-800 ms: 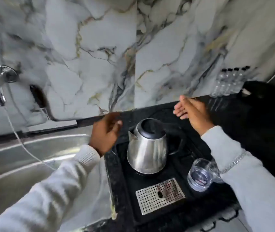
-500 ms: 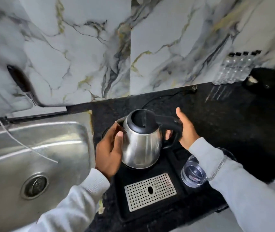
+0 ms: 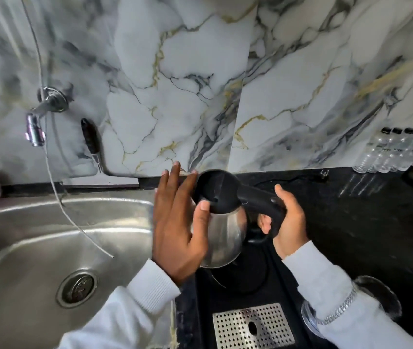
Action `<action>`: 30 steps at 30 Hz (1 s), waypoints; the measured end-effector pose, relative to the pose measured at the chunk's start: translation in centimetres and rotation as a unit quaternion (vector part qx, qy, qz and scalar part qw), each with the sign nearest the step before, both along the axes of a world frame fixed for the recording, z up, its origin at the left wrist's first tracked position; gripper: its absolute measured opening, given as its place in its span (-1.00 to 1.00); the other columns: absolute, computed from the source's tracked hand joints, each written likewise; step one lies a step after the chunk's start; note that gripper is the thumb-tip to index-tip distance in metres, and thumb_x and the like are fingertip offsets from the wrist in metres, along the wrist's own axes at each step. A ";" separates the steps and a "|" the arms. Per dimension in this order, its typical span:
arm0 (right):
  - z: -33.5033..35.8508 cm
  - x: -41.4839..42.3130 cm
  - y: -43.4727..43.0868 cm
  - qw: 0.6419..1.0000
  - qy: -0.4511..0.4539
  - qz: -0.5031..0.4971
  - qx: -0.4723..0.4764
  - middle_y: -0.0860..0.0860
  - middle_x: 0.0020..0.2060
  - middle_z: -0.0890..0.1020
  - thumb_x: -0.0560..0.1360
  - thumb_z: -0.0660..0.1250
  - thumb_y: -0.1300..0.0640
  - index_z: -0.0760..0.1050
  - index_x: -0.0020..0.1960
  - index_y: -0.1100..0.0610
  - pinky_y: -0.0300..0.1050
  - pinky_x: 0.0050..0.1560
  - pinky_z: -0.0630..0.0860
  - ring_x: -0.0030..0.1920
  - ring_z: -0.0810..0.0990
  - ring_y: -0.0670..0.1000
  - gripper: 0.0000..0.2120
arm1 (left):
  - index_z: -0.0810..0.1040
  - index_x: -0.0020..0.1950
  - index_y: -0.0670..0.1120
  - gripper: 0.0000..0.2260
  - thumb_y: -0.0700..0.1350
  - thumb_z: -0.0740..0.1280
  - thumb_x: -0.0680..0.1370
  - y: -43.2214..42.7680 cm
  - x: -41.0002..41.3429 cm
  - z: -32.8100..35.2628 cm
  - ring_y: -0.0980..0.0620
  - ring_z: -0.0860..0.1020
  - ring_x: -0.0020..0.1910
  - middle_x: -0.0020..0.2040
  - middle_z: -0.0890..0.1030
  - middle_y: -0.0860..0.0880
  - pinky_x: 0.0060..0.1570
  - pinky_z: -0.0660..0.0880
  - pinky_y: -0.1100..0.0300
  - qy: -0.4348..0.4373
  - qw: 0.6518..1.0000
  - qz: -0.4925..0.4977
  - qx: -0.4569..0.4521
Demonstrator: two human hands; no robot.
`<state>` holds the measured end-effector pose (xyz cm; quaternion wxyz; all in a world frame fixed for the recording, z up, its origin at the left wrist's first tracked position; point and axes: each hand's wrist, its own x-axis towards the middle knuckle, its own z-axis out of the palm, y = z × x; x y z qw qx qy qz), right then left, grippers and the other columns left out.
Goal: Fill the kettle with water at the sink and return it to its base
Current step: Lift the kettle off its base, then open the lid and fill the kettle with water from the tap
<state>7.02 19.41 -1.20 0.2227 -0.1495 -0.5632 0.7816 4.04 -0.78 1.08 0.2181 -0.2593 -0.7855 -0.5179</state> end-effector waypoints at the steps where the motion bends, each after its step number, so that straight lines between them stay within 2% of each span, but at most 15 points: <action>1: 0.4 -0.9 -1.8 1.000 0.003 -0.005 0.005 0.06 -0.70 0.34 0.46 0.24 -0.11 0.34 -0.53 0.17 -0.11 -0.58 0.19 -0.66 0.27 0.05 -0.50 | 0.44 0.36 -0.04 -0.55 0.10 0.14 0.53 -1.0 -0.2 0.3 -0.07 0.12 0.56 0.54 0.25 -0.11 0.50 0.10 -0.23 0.028 0.999 0.021 -0.027; 3: 0.4 -2.2 -5.0 1.000 -0.002 -0.018 0.004 0.05 -0.69 0.35 0.48 0.26 -0.07 0.38 -0.51 0.14 -0.17 -0.61 0.20 -0.67 0.28 0.03 -0.54 | 0.51 0.27 -0.06 -0.51 0.19 0.15 0.48 -2.7 -0.5 0.3 -0.10 0.07 0.57 0.54 0.23 -0.10 0.50 -0.01 -0.29 0.024 0.996 0.061 -0.061; 5: -0.1 -3.4 -7.8 1.000 -0.005 -0.029 0.001 0.04 -0.70 0.36 0.50 0.26 -0.02 0.38 -0.51 0.14 -0.22 -0.63 0.20 -0.69 0.29 0.01 -0.55 | 0.53 0.21 -0.11 -0.48 0.21 0.19 0.43 -4.2 -1.0 0.3 -0.15 0.11 0.55 0.52 0.27 -0.12 0.48 -0.01 -0.32 -0.004 0.994 0.092 -0.062; 9: -1.4 -5.4 -13.4 0.999 -0.015 -0.020 -0.027 0.01 -0.69 0.36 0.49 0.28 0.01 0.35 -0.45 0.15 -0.24 -0.64 0.19 -0.69 0.29 -0.03 -0.61 | 0.55 0.13 -0.21 -0.60 0.02 0.35 0.40 -8.8 -2.5 -0.2 -0.23 0.19 0.51 0.49 0.31 -0.19 0.43 0.14 -0.34 -0.019 0.996 0.089 -0.016; 14: -3.2 -7.8 -19.8 0.999 -0.014 0.004 -0.045 0.02 -0.71 0.34 0.51 0.24 0.02 0.39 -0.62 0.06 -0.25 -0.64 0.17 -0.70 0.27 -0.02 -0.49 | 0.51 0.13 -0.25 -0.66 -0.17 0.38 0.39 -14.7 -5.7 -0.3 -0.23 0.13 0.54 0.43 0.39 -0.19 0.45 0.22 -0.25 0.062 0.995 0.046 -0.061; 17: -4.6 -9.1 -22.4 0.999 -0.027 0.001 -0.040 0.06 -0.72 0.33 0.50 0.23 0.01 0.34 -0.63 0.08 -0.23 -0.63 0.17 -0.70 0.27 0.02 -0.47 | 0.53 0.11 -0.28 -0.67 -0.26 0.39 0.37 -17.1 -7.4 0.1 -0.28 0.15 0.52 0.45 0.36 -0.25 0.41 0.27 -0.29 0.141 0.979 0.016 -0.144; 19: -5.4 -9.9 -23.9 0.998 -0.028 0.006 -0.054 0.07 -0.71 0.32 0.50 0.22 -0.01 0.33 -0.62 0.09 -0.22 -0.64 0.17 -0.69 0.26 0.02 -0.48 | 0.56 0.10 -0.24 -0.73 -0.26 0.35 0.41 -18.5 -8.1 0.5 -0.21 0.18 0.53 0.45 0.38 -0.21 0.45 0.24 -0.22 0.175 0.971 -0.009 -0.161; 21: -6.2 -11.0 -25.1 0.997 -0.035 0.012 -0.073 0.07 -0.70 0.30 0.50 0.21 -0.02 0.31 -0.58 0.10 -0.22 -0.64 0.15 -0.69 0.25 0.02 -0.50 | 0.58 0.09 -0.22 -0.75 -0.31 0.24 0.45 -19.5 -8.8 1.1 -0.08 0.26 0.51 0.43 0.43 -0.15 0.48 0.25 -0.01 0.160 0.980 -0.062 -0.104; 23: -7.1 -11.9 -26.1 0.995 -0.048 0.023 -0.087 0.08 -0.72 0.28 0.50 0.19 -0.03 0.29 -0.60 0.10 -0.21 -0.64 0.15 -0.69 0.23 0.03 -0.48 | 0.59 0.06 -0.23 -0.66 -0.42 0.11 0.43 -19.5 -9.0 2.1 -0.02 0.41 0.42 0.39 0.48 -0.12 0.42 0.35 0.09 0.044 0.988 -0.140 0.055; 25: -8.0 -12.8 -27.2 0.991 -0.055 0.032 -0.116 0.07 -0.73 0.27 0.50 0.16 -0.04 0.28 -0.62 0.10 -0.21 -0.64 0.14 -0.70 0.23 0.03 -0.46 | 0.58 0.02 -0.23 -0.62 -0.52 0.05 0.47 -18.9 -9.5 2.9 -0.03 0.51 0.34 0.36 0.50 -0.08 0.37 0.43 0.08 -0.081 0.961 -0.181 0.192; 27: -8.1 -14.0 -28.2 0.985 -0.057 0.039 -0.161 0.08 -0.72 0.27 0.49 0.13 -0.03 0.32 -0.61 0.10 -0.23 -0.65 0.12 -0.70 0.23 0.02 -0.48 | 0.55 0.04 -0.27 -0.66 -0.54 0.08 0.48 -18.3 -10.5 3.5 -0.03 0.52 0.32 0.36 0.49 -0.04 0.34 0.45 0.09 -0.130 0.948 -0.177 0.232; 30: -8.3 -15.8 -29.2 0.982 -0.053 0.039 -0.179 0.08 -0.71 0.27 0.47 0.13 -0.03 0.34 -0.58 0.11 -0.20 -0.63 0.15 -0.69 0.25 0.03 -0.52 | 0.52 0.11 -0.20 -0.69 -0.49 0.28 0.45 -18.6 -12.4 3.6 0.04 0.53 0.31 0.40 0.45 -0.01 0.31 0.45 0.19 -0.157 0.945 -0.189 0.214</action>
